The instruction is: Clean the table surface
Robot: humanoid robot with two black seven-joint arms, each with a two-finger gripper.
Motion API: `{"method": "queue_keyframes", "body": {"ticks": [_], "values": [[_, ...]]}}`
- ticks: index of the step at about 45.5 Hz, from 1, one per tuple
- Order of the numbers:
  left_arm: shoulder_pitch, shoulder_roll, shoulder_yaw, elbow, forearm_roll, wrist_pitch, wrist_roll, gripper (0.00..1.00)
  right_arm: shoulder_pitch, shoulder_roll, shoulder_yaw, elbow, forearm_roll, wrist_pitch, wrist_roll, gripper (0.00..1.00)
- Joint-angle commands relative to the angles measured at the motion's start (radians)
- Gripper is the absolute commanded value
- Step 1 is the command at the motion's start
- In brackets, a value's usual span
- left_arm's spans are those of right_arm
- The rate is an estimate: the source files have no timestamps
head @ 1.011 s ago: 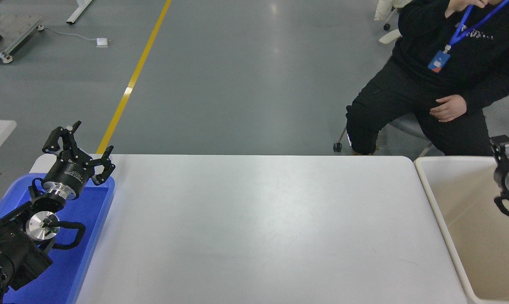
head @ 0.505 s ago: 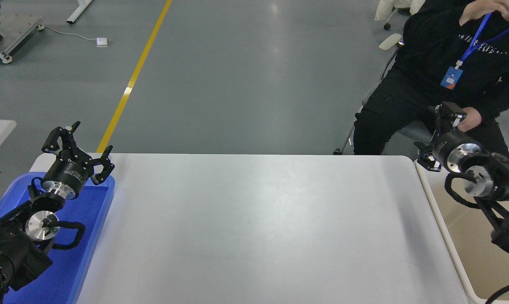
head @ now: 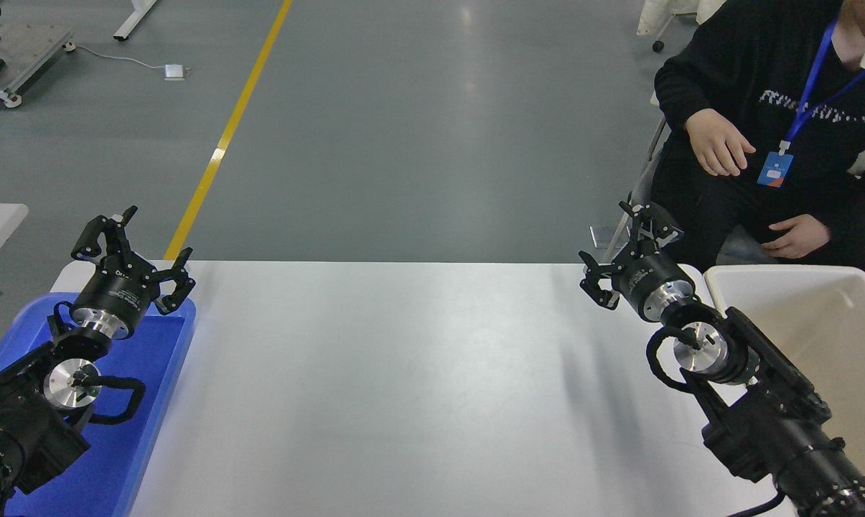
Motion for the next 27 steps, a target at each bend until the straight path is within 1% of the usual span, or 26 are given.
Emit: {"method": "queue_keyframes", "body": {"ticks": [1,5,11,17,27], "values": [[0.0,0.0,0.0,0.0,0.0,0.0,0.0,1.0,-0.016,0.062,0.01,-0.073,-0.143,0.036,0.148,1.0],[0.0,0.0,0.0,0.0,0.0,0.0,0.0,1.0,-0.014,0.062,0.004,-0.097,-0.146,0.036,0.197,1.0],[0.0,0.0,0.0,0.0,0.0,0.0,0.0,1.0,-0.011,0.062,0.004,-0.14,-0.146,0.036,0.217,1.0],[0.0,0.0,0.0,0.0,0.0,0.0,0.0,1.0,-0.013,0.062,0.001,-0.16,-0.144,0.036,0.259,1.0],[0.0,0.0,0.0,0.0,0.0,0.0,0.0,1.0,-0.016,0.062,-0.001,-0.16,-0.141,0.035,0.264,1.0]]}}
